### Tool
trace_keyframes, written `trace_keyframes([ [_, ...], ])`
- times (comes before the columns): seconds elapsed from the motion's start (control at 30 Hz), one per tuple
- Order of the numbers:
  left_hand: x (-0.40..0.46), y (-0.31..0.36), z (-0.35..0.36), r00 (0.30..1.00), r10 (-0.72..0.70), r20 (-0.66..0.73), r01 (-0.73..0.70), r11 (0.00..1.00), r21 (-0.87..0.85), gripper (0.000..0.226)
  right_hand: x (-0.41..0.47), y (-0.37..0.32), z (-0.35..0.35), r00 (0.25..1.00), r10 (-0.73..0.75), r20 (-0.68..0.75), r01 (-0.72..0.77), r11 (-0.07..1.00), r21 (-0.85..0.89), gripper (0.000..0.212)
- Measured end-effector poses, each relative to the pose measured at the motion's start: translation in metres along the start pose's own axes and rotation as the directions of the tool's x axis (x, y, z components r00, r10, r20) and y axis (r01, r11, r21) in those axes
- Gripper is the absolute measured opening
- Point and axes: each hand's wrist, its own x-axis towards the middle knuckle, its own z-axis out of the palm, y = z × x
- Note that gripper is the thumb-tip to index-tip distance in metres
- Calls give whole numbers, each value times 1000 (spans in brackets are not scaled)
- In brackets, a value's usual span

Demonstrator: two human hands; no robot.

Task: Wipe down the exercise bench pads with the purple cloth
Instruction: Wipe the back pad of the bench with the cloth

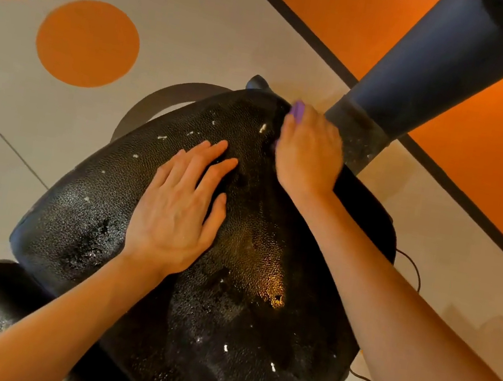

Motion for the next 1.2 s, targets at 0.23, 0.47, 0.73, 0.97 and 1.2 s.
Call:
trace_keyframes([
  [0.23,0,1,0,1000,-6,-6,6,1000,-13,47,-68,87,-43,998,39,45,-39,999,-3,47],
  [0.47,0,0,1,1000,4,-25,-4,1000,-22,46,9,-3,-2,993,-108,38,107,993,45,35],
  [0.73,-1,0,-2,1000,-7,-29,6,999,-46,50,-57,14,-17,932,-318,176,311,948,68,51],
  [0.97,-30,-13,-13,990,-122,-75,118,992,-53,51,20,-31,-1,979,-88,183,93,996,-17,54],
  [1.2,-60,-30,-14,945,-307,-113,300,951,-72,56,-77,-27,-11,837,-477,268,489,872,28,54],
])
